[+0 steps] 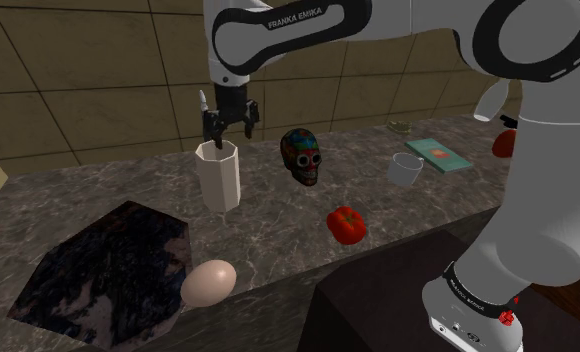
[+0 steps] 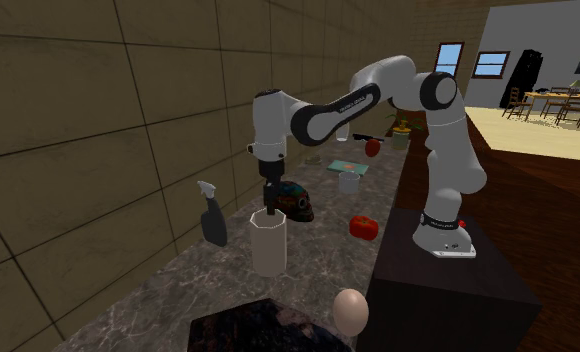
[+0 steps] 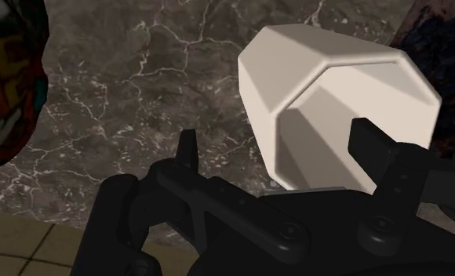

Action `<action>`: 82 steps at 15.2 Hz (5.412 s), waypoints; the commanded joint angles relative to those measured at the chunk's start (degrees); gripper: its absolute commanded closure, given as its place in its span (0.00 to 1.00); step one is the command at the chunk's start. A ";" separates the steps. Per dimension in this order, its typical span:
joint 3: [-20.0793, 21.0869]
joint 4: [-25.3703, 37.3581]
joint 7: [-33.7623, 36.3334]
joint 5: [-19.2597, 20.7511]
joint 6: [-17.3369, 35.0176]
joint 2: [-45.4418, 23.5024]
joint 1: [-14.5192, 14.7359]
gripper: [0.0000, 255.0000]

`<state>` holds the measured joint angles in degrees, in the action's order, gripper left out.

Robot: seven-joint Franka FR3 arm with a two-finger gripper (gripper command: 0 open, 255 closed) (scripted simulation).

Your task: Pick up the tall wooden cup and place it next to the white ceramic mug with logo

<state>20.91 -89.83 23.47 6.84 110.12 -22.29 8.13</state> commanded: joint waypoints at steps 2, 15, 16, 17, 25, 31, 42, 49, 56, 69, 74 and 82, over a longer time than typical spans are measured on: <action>-0.27 0.42 0.39 0.77 1.57 -2.10 0.44 0.00; -0.48 -1.74 0.69 1.21 4.63 -3.07 0.50 0.00; -0.48 -1.74 0.69 1.21 4.63 -3.07 0.50 1.00; -0.48 -1.74 0.69 1.21 4.63 -3.07 0.50 1.00; -0.48 -1.74 0.69 1.21 4.64 -3.07 0.50 1.00; -0.20 1.07 0.37 0.64 0.62 -1.78 0.47 1.00; 0.16 7.84 0.01 0.05 -7.27 -0.56 0.74 1.00; 0.29 13.49 -0.07 0.03 -12.74 -0.71 1.20 1.00; 0.38 10.75 -1.75 -1.63 -14.64 4.17 -0.75 1.00; -5.22 -19.18 -16.57 -10.86 -12.16 32.89 -9.52 1.00; -9.16 -26.35 -22.45 -11.81 -14.03 41.80 -11.06 1.00; -16.32 -34.14 -31.54 -10.12 -18.73 53.85 -13.44 1.00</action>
<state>5.50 -123.43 -6.90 -3.61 92.18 30.22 -4.99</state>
